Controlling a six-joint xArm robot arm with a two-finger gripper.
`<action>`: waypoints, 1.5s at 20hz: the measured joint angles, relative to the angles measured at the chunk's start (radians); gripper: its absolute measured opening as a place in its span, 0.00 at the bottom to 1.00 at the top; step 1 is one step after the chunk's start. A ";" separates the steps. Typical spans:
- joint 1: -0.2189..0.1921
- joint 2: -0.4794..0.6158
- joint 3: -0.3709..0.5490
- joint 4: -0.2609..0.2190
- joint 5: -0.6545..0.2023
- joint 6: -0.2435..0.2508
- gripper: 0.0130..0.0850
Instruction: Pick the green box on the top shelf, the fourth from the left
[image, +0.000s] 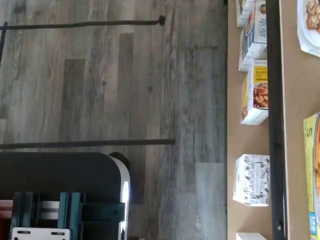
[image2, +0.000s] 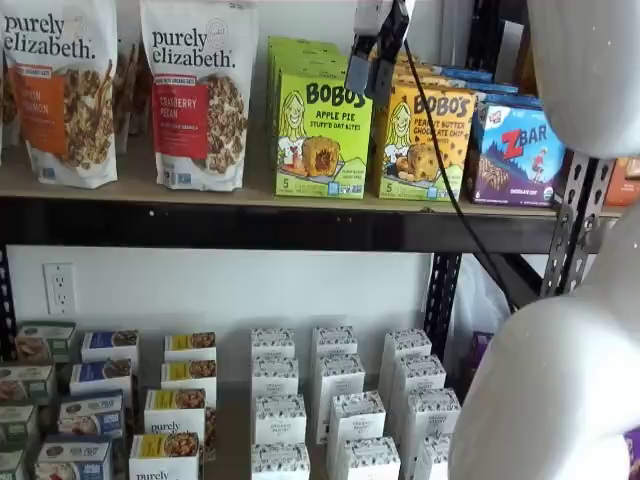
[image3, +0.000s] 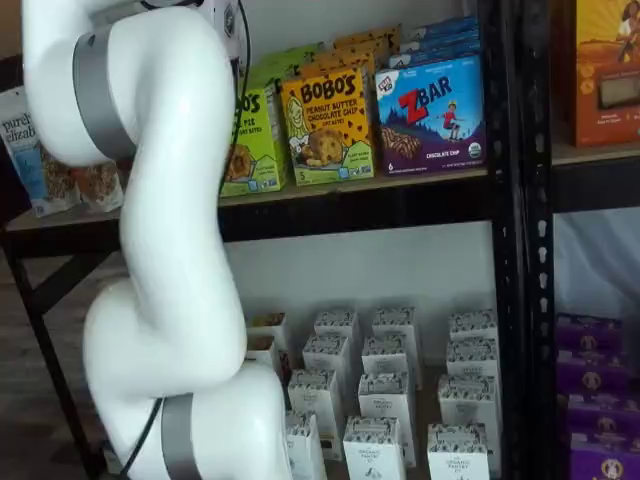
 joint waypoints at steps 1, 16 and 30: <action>0.001 0.000 -0.001 -0.009 0.004 0.000 1.00; -0.044 -0.083 0.095 0.046 -0.106 -0.038 1.00; -0.031 -0.138 0.210 0.084 -0.370 -0.036 1.00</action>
